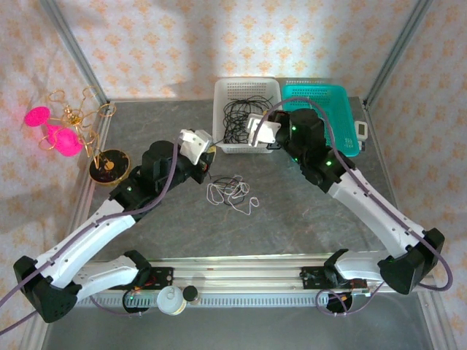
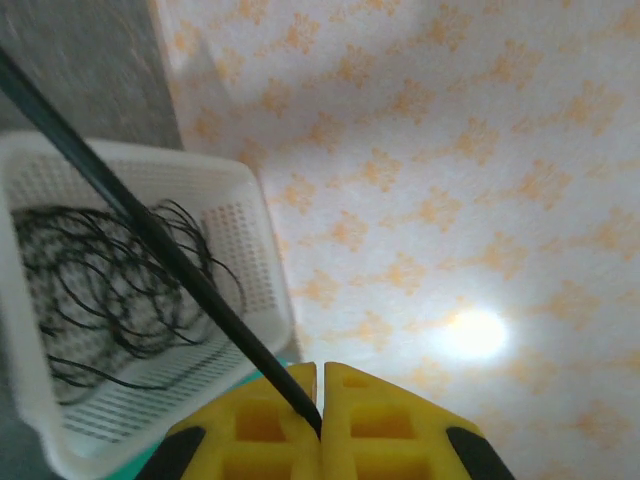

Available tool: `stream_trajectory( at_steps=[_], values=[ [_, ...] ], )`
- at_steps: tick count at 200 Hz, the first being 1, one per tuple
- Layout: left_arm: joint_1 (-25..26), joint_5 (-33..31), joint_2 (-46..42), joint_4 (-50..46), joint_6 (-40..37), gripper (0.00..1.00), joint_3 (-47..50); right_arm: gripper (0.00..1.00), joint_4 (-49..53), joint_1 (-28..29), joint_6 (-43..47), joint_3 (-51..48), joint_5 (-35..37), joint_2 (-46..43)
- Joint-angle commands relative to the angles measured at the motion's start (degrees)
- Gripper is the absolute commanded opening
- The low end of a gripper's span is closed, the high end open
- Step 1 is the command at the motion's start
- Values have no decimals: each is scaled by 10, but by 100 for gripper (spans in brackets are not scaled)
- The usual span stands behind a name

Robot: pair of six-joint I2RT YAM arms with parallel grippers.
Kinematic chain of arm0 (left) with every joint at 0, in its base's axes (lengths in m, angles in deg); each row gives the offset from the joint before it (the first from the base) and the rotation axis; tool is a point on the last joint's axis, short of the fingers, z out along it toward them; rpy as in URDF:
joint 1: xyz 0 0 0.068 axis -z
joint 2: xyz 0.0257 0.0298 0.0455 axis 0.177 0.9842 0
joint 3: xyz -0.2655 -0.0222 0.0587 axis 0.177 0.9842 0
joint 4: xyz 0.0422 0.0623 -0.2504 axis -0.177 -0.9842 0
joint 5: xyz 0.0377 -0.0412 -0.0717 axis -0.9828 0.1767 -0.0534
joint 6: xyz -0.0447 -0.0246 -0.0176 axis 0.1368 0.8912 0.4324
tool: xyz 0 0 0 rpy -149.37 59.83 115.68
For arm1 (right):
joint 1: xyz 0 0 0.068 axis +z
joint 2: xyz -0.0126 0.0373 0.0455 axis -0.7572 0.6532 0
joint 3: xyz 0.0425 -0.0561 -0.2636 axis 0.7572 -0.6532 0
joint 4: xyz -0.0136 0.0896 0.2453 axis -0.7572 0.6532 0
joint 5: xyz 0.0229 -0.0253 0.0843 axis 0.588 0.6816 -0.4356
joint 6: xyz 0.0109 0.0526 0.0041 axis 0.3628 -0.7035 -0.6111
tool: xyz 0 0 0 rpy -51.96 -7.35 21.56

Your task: Untangle the cables

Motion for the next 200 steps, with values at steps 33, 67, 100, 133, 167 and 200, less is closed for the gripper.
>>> stream_trajectory(
  at_steps=[33, 67, 100, 133, 167, 200],
  values=[
    [4, 46, 15, -127, 13, 0, -20, 0, -151, -30, 244, 3, 167, -13],
    [20, 75, 43, -124, 32, 0, -11, 0, -210, -31, 247, 27, 116, -2],
    [41, 113, 59, -93, 55, 0, 13, 0, -199, -34, 248, 84, 92, 25],
    [50, 127, 74, -64, 67, 0, 30, 0, -235, -39, 239, 112, 70, 48],
    [50, 122, 73, -29, 83, 0, 36, 0, -265, -40, 246, 103, 48, 48],
    [50, 77, 75, 20, 110, 0, -9, 44, -232, -42, 164, 107, 10, 36]
  ],
)
